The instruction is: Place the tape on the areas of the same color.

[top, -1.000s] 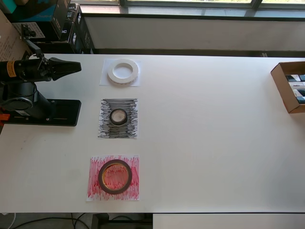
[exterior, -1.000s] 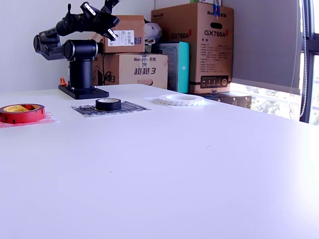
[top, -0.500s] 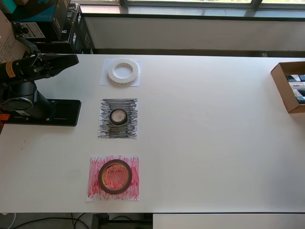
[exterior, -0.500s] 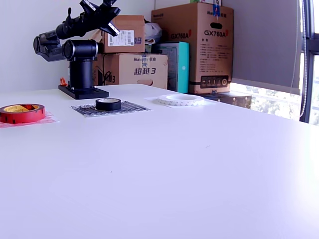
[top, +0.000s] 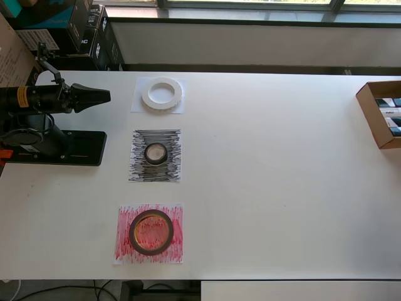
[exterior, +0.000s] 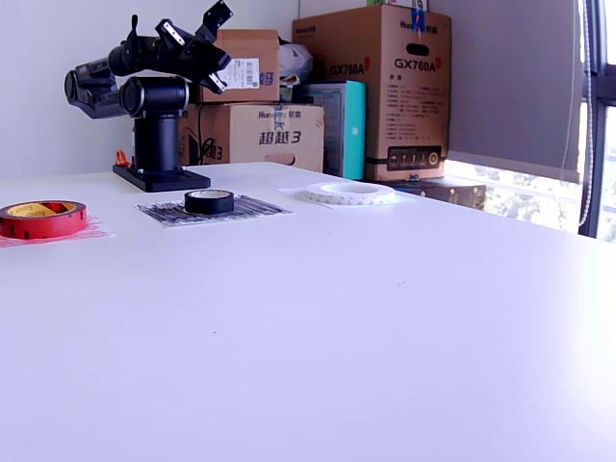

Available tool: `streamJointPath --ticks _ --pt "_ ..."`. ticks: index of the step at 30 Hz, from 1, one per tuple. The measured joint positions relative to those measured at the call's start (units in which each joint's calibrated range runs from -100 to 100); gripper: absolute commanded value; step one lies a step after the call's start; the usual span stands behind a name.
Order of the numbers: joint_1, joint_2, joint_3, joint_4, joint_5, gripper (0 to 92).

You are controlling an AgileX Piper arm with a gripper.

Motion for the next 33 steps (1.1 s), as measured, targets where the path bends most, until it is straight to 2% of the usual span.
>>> streamJointPath --ticks 5,33 --pt "0.0 0.0 0.0 2.9 0.0 0.3" --pt "0.0 0.0 0.0 2.9 0.0 0.3"
